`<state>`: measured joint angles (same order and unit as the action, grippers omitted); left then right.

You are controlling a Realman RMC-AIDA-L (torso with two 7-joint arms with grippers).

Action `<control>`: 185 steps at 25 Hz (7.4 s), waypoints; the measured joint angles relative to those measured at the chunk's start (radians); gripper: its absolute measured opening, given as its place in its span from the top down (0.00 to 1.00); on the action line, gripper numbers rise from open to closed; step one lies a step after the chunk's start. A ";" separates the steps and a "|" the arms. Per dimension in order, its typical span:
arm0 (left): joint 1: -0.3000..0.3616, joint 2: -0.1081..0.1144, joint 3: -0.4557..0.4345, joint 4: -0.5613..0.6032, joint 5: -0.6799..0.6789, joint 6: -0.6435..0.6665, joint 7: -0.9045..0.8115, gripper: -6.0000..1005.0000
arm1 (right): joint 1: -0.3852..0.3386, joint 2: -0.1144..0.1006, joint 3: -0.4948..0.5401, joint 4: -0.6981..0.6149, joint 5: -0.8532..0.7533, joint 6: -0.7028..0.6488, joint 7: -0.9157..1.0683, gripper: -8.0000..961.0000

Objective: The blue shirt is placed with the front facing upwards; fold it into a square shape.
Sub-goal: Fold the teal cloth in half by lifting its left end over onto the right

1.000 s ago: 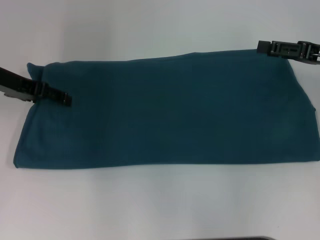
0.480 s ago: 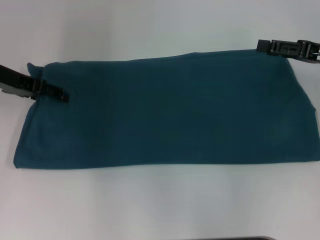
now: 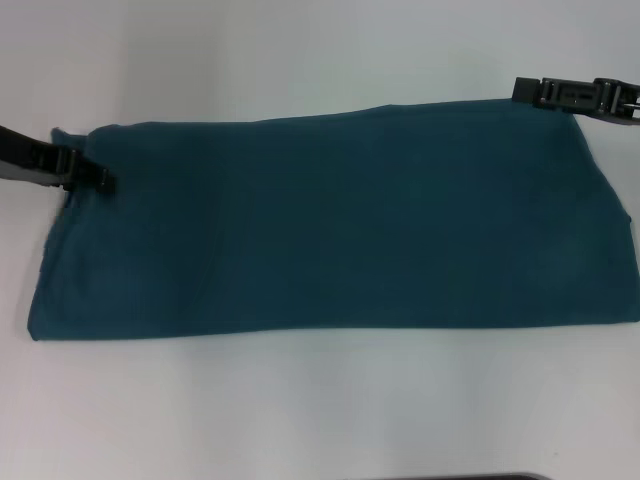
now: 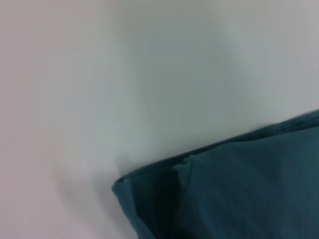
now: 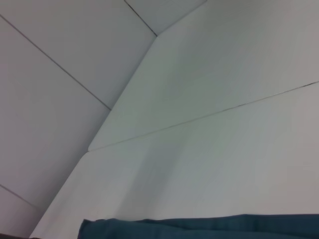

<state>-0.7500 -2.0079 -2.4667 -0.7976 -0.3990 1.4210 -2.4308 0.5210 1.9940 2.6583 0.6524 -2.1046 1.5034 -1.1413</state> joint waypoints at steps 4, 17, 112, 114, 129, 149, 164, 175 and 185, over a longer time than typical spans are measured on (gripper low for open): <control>0.000 0.000 0.000 0.011 0.001 -0.008 0.000 0.58 | -0.001 0.000 0.000 0.000 0.000 0.002 0.000 0.25; 0.009 0.003 0.005 -0.009 0.005 0.007 0.000 0.90 | -0.005 -0.001 0.000 -0.005 0.008 0.007 0.000 0.25; 0.095 -0.015 0.027 -0.072 -0.105 0.049 0.050 0.13 | 0.003 -0.002 0.000 0.000 0.025 0.012 0.000 0.25; 0.096 -0.014 0.024 -0.086 -0.108 0.059 0.050 0.13 | 0.002 -0.001 0.000 0.000 0.025 0.012 0.000 0.25; 0.116 -0.004 0.022 -0.145 -0.096 0.084 0.009 0.13 | -0.004 -0.005 0.000 -0.002 0.025 0.012 0.000 0.25; 0.104 -0.035 0.048 -0.104 -0.101 0.089 0.049 0.13 | 0.004 -0.005 -0.001 0.003 0.026 0.012 0.002 0.25; 0.106 -0.035 0.055 -0.129 -0.111 0.078 0.049 0.13 | 0.004 -0.005 -0.002 0.003 0.026 0.014 0.004 0.25; 0.113 -0.017 0.054 -0.145 -0.094 0.047 -0.001 0.13 | -0.002 -0.005 0.000 0.000 0.026 0.014 0.003 0.25; 0.108 -0.016 0.056 -0.132 -0.044 0.034 -0.076 0.13 | -0.003 -0.005 0.000 0.002 0.026 0.015 0.001 0.25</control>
<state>-0.6425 -2.0235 -2.4111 -0.9296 -0.4430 1.4546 -2.5067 0.5184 1.9894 2.6584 0.6544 -2.0786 1.5181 -1.1406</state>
